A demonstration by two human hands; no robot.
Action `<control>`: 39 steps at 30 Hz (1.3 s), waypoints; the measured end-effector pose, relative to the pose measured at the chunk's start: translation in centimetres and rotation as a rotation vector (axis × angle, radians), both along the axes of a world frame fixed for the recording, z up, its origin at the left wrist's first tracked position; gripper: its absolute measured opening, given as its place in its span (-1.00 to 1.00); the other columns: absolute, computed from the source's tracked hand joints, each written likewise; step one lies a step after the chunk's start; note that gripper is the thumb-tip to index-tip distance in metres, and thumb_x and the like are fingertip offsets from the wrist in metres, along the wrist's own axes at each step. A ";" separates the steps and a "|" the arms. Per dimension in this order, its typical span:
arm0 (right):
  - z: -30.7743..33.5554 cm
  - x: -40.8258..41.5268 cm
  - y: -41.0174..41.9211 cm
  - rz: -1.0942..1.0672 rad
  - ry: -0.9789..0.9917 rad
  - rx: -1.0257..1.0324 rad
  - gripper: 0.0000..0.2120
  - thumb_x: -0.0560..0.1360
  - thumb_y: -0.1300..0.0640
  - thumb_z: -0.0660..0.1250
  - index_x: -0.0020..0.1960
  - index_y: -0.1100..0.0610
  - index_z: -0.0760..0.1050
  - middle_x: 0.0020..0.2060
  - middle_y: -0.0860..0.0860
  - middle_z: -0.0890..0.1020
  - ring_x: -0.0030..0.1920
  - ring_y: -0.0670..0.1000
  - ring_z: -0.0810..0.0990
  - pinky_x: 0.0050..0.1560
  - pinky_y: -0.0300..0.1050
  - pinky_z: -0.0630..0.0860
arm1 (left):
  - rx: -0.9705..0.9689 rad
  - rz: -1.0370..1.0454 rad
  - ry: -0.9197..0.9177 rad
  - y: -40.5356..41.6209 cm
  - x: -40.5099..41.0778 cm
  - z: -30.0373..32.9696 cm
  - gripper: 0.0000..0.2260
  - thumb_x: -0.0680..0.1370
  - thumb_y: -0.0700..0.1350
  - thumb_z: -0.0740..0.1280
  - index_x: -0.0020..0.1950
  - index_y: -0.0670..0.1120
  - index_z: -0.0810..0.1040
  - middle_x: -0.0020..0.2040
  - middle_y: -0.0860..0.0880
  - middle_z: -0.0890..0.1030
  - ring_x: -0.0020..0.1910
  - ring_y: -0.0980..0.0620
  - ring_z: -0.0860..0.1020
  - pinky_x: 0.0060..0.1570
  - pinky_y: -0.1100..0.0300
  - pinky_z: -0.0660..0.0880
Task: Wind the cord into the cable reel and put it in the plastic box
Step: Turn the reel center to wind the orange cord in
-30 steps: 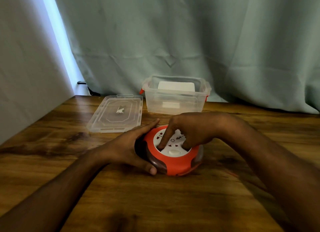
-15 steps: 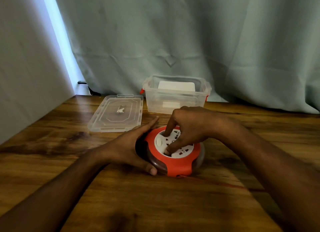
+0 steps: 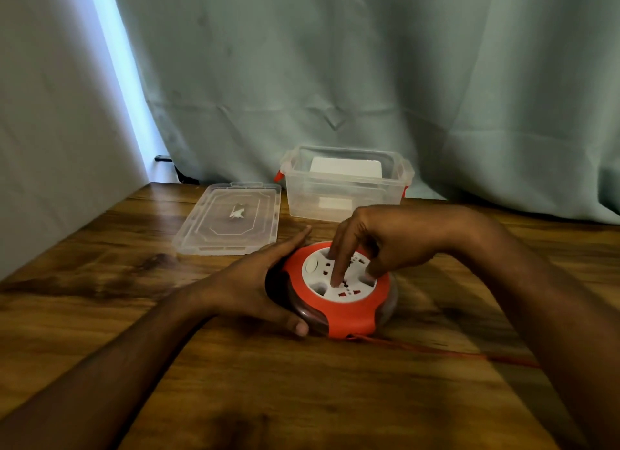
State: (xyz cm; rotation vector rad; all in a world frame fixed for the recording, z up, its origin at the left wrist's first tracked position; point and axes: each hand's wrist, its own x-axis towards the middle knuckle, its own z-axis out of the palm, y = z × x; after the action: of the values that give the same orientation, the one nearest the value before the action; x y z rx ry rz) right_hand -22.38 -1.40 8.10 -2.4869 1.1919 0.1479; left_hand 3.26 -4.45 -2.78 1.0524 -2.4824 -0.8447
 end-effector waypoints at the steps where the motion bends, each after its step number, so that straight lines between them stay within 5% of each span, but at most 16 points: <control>1: -0.2 0.2 -0.1 -0.009 0.015 -0.007 -0.57 0.46 0.22 0.54 0.17 -0.24 0.67 0.38 -0.25 0.47 -0.12 -0.47 0.47 -0.29 -0.50 0.43 | 0.002 -0.002 0.002 0.0 0.0 0.0 0.22 0.09 0.44 0.61 0.53 0.51 -0.14 0.61 0.30 0.14 0.56 0.25 0.19 0.53 0.15 0.28; 8: -0.9 0.9 -0.2 0.014 0.061 -0.032 -0.45 0.49 0.31 0.48 0.24 -0.29 0.62 0.30 -0.28 0.40 -0.14 -0.61 0.36 -0.32 -0.57 0.39 | 0.026 -0.013 0.018 0.2 0.0 0.2 0.27 0.10 0.40 0.62 0.61 0.38 -0.11 0.61 0.30 0.15 0.56 0.28 0.19 0.54 0.15 0.27; 13: -1.3 1.6 0.0 -0.016 0.098 -0.060 -0.37 0.47 0.30 0.48 0.26 -0.40 0.56 0.21 -0.25 0.39 0.05 -0.18 0.50 -0.12 -0.26 0.61 | 0.040 -0.008 0.013 0.2 0.0 0.2 0.29 0.08 0.43 0.61 0.61 0.36 -0.12 0.61 0.28 0.16 0.57 0.24 0.20 0.54 0.12 0.28; 16: -1.0 1.6 0.3 -0.021 0.117 -0.055 -0.39 0.46 0.13 0.53 0.31 -0.44 0.48 0.19 -0.22 0.45 0.15 -0.16 0.45 0.05 -0.21 0.54 | 0.038 -0.010 0.002 0.0 0.1 0.1 0.28 0.08 0.43 0.60 0.60 0.39 -0.13 0.60 0.32 0.15 0.56 0.25 0.18 0.51 0.22 0.27; 19: -0.9 1.5 0.2 -0.053 0.140 -0.092 -0.43 0.43 -0.13 0.54 0.37 -0.40 0.45 0.00 -0.24 0.52 0.09 -0.14 0.52 -0.09 -0.25 0.47 | 0.037 -0.007 -0.004 -0.1 0.1 0.0 0.26 0.09 0.40 0.62 0.58 0.43 -0.13 0.54 0.42 0.13 0.54 0.29 0.18 0.45 0.34 0.26; 22: -1.2 1.5 -0.3 -0.071 0.160 -0.194 -0.42 0.36 -0.32 0.50 0.36 -0.35 0.48 -0.20 -0.34 0.38 -0.11 -0.20 0.45 -0.25 -0.26 0.33 | 0.035 -0.009 -0.004 -0.1 0.1 -0.1 0.27 0.10 0.39 0.63 0.58 0.42 -0.14 0.56 0.38 0.13 0.52 0.32 0.18 0.45 0.34 0.26; 26: -2.0 1.7 -0.7 -0.115 0.177 -0.286 -0.37 0.31 -0.45 0.44 0.33 -0.27 0.54 -0.05 -0.30 0.37 -0.01 -0.17 0.38 -0.27 -0.26 0.31 | 0.029 -0.013 0.003 0.0 0.1 -0.1 0.25 0.09 0.41 0.62 0.57 0.44 -0.13 0.60 0.34 0.14 0.54 0.31 0.19 0.47 0.29 0.28; 31: -2.4 2.0 -1.1 -0.164 0.091 -0.196 -0.40 0.37 -0.35 0.48 0.34 -0.17 0.57 0.27 -0.11 0.53 0.00 -0.13 0.49 -0.21 -0.28 0.50 | 0.034 -0.008 0.011 -0.1 0.1 -0.1 0.25 0.08 0.42 0.62 0.55 0.47 -0.13 0.58 0.35 0.15 0.53 0.31 0.21 0.46 0.30 0.30; 36: -0.7 0.7 -0.6 -0.122 0.015 -0.198 -0.68 0.45 0.05 0.55 0.15 -0.22 0.61 -0.08 -0.26 0.58 -0.19 -0.27 0.55 -0.26 -0.29 0.44 | 0.019 0.003 -0.004 -0.1 0.1 -0.2 0.24 0.07 0.44 0.61 0.54 0.49 -0.13 0.57 0.37 0.15 0.54 0.28 0.21 0.45 0.31 0.29; 39: -0.2 0.2 -0.3 -0.024 -0.043 -0.134 -0.57 0.43 0.33 0.50 0.04 -0.21 0.68 0.22 -0.24 0.53 -0.05 -0.45 0.48 -0.29 -0.36 0.48 | 0.025 0.004 0.006 -0.1 0.1 -0.2 0.26 0.07 0.44 0.61 0.56 0.46 -0.12 0.58 0.34 0.16 0.54 0.28 0.21 0.48 0.25 0.29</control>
State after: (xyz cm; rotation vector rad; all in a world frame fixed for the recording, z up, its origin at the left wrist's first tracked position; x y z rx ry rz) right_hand -22.14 -1.72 7.92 -2.5750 1.2508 0.0080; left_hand 3.32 -4.54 -2.94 1.0605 -2.4703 -0.8786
